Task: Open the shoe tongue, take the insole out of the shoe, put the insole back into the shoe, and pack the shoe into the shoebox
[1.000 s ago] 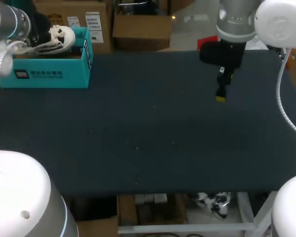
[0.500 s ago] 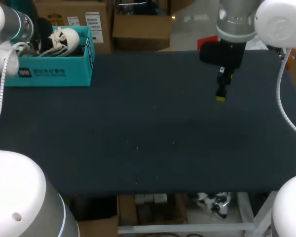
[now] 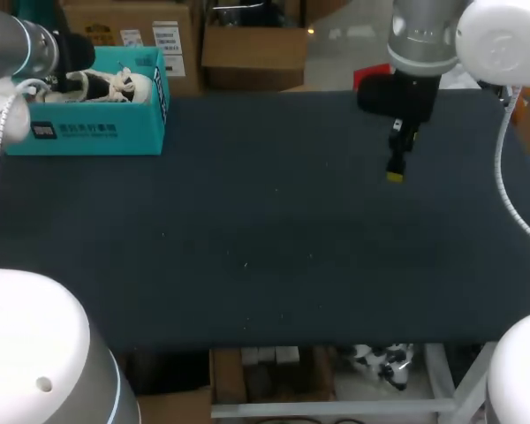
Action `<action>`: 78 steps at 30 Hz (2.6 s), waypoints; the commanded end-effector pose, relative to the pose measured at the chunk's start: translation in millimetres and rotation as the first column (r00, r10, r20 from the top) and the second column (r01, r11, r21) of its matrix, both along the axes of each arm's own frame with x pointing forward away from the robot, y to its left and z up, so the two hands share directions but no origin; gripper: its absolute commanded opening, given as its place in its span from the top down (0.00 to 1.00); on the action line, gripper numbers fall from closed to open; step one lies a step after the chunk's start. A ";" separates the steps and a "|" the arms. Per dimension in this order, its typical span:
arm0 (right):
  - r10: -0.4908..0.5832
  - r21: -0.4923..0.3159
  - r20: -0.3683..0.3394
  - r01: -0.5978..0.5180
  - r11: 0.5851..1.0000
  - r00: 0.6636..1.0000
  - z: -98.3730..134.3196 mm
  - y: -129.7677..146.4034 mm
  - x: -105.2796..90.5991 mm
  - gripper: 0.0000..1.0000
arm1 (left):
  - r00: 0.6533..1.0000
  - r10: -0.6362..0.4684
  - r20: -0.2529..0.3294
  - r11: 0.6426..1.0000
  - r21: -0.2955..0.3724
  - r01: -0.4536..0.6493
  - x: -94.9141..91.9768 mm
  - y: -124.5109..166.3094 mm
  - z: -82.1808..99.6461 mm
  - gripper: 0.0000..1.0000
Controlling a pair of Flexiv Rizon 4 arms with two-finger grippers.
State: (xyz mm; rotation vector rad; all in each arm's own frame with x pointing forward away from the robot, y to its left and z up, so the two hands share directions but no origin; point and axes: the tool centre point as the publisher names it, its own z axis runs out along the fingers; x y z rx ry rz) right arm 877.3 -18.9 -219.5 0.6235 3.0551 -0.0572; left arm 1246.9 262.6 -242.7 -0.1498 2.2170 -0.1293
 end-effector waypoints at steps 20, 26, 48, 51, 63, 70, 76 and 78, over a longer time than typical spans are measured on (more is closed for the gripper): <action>0.000 -0.002 -0.001 0.000 1.000 1.000 0.6 0.1 -0.2 0.00 | 0.985 0.089 -0.150 0.995 -0.027 -0.094 25.5 16.1 -26.0 0.75; 0.000 -0.002 -0.001 0.000 1.000 1.000 0.6 0.1 -0.2 0.00 | 0.982 0.095 -0.166 0.994 -0.044 -0.104 30.1 19.6 -25.5 1.00; 0.000 -0.002 -0.001 0.000 1.000 1.000 0.6 0.1 -0.2 0.00 | 0.984 -0.016 -0.178 0.998 -0.062 0.005 25.1 27.9 -24.5 0.50; 0.000 -0.002 -0.001 0.000 1.000 1.000 0.6 0.1 -0.2 0.00 | 0.984 -0.020 -0.178 0.998 -0.057 0.010 25.0 26.9 -25.0 0.45; 0.000 -0.002 -0.001 0.000 1.000 1.000 0.6 0.1 -0.2 0.00 | 0.966 -0.022 -0.257 0.996 -0.088 -0.001 45.9 9.6 -45.3 1.00; 0.000 -0.002 -0.001 0.000 1.000 1.000 0.6 0.1 -0.2 0.00 | 0.968 -0.052 -0.247 0.992 -0.125 0.022 29.8 7.0 -28.3 1.00; 0.000 -0.002 -0.001 0.000 1.000 1.000 0.6 0.1 -0.2 0.00 | 0.966 -0.103 -0.237 0.987 -0.146 0.069 8.4 5.9 -9.6 1.00; 0.000 -0.002 -0.001 0.000 1.000 1.000 0.6 0.1 -0.2 0.00 | 0.965 -0.113 -0.236 0.986 -0.145 0.080 3.1 6.4 -6.1 1.00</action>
